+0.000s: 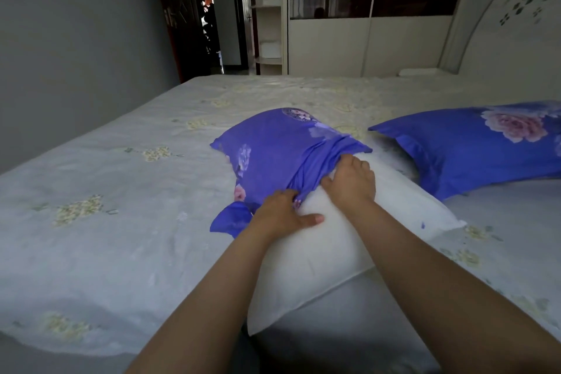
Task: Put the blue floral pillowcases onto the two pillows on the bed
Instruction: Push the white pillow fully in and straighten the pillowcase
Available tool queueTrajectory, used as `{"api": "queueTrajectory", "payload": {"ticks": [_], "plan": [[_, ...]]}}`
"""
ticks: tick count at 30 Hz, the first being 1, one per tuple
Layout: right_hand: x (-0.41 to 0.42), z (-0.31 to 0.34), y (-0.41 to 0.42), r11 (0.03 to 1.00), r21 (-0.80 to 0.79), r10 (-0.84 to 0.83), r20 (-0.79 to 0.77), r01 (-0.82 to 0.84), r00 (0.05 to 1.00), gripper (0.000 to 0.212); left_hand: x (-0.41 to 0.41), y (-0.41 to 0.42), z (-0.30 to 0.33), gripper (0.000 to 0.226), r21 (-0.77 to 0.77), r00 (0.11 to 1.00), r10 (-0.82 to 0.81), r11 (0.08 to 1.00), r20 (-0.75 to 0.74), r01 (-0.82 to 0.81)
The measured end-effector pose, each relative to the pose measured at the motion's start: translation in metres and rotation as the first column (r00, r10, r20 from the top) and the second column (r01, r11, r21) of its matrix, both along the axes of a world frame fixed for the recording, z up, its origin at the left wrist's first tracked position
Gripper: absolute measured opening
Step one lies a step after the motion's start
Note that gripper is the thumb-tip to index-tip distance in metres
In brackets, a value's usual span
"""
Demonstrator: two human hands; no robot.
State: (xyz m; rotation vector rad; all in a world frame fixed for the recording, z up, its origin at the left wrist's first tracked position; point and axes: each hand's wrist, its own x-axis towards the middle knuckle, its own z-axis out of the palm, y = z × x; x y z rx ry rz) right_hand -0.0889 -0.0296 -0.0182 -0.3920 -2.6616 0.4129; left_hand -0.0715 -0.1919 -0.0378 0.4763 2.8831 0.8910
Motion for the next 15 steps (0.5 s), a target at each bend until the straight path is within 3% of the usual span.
{"api": "queueTrajectory", "payload": {"ticks": [2, 6, 8, 11, 15], "plan": [[-0.017, 0.003, 0.006, 0.993, -0.119, -0.007, 0.002, 0.007, 1.000, 0.064, 0.007, 0.006, -0.006, 0.091, -0.115, 0.999, 0.039, 0.993, -0.014, -0.040], [-0.024, 0.009, 0.016, 0.882, -0.438, 0.044, -0.291, -0.174, 0.956, 0.030, 0.022, 0.014, -0.019, 0.107, -0.149, 0.970, 0.145, 0.973, -0.196, -0.175], [-0.017, 0.007, 0.020, 0.826, -0.524, -0.006, -0.376, -0.207, 0.927, 0.025, 0.022, 0.015, -0.024, 0.125, -0.116, 0.945, 0.202, 0.964, -0.258, -0.238], [0.015, -0.004, 0.047, 0.843, -0.511, -0.067, -0.413, -0.171, 0.908, 0.036, 0.013, 0.015, -0.028, 0.134, -0.095, 0.908, 0.260, 0.947, -0.329, -0.306], [0.086, -0.039, 0.119, 0.957, -0.284, -0.128, -0.244, 0.056, 0.961, 0.057, 0.005, 0.019, -0.033, 0.120, -0.122, 0.892, 0.235, 0.946, -0.385, -0.301]]}}
